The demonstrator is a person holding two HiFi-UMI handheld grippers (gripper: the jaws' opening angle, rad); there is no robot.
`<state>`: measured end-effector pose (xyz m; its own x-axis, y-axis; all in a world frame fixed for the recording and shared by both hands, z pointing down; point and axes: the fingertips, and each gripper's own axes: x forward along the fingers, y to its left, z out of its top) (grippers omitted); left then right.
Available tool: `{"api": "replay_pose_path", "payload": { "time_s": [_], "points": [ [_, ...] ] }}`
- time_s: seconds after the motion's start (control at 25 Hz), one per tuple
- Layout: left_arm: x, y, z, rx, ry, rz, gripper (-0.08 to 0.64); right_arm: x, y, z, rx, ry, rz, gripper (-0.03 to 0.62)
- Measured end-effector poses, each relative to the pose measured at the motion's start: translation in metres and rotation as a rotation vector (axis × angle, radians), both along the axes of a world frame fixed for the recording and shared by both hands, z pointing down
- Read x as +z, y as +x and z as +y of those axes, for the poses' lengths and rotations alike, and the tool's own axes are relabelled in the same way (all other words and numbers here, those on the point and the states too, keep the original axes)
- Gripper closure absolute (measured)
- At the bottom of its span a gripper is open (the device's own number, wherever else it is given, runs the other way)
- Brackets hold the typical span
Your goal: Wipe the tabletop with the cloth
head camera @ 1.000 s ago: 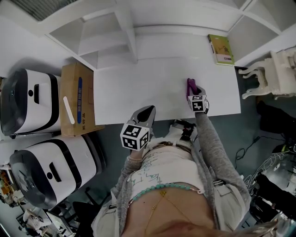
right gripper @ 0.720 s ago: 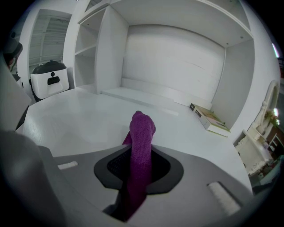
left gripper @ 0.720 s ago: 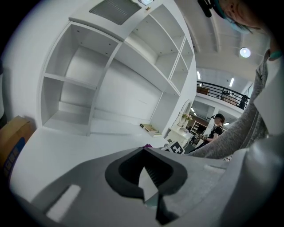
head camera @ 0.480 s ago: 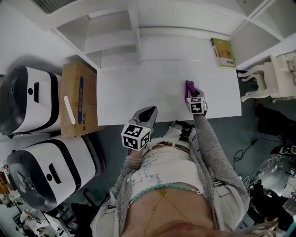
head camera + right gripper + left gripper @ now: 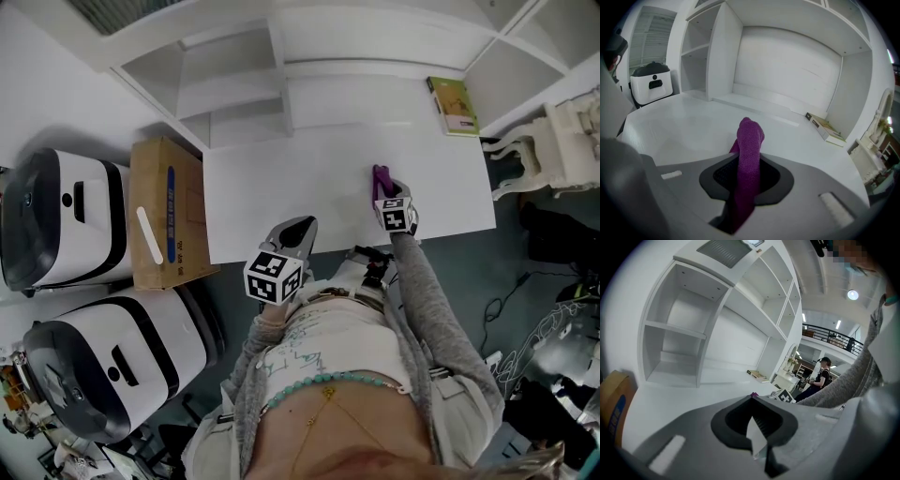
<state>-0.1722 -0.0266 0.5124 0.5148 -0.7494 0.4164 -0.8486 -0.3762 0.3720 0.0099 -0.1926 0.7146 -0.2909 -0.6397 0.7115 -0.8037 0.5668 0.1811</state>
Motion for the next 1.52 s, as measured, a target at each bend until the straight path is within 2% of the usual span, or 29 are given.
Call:
{"api": "replay_pose_path", "payload": {
  "time_s": [0.28,0.96,1.52],
  "points": [
    [0.0,-0.02,0.012,0.01,-0.002,-0.004,0.56,-0.001,-0.025,0.01,-0.009,0.009,0.001,0.517],
    [0.003,-0.08,0.047,-0.077,-0.004,-0.005,0.56,-0.002,-0.083,0.029,-0.036,0.018,0.003,0.517],
    [0.009,-0.107,0.064,-0.102,-0.019,0.001,0.56,-0.004,-0.122,0.041,-0.073,0.036,0.006,0.517]
  ]
}}
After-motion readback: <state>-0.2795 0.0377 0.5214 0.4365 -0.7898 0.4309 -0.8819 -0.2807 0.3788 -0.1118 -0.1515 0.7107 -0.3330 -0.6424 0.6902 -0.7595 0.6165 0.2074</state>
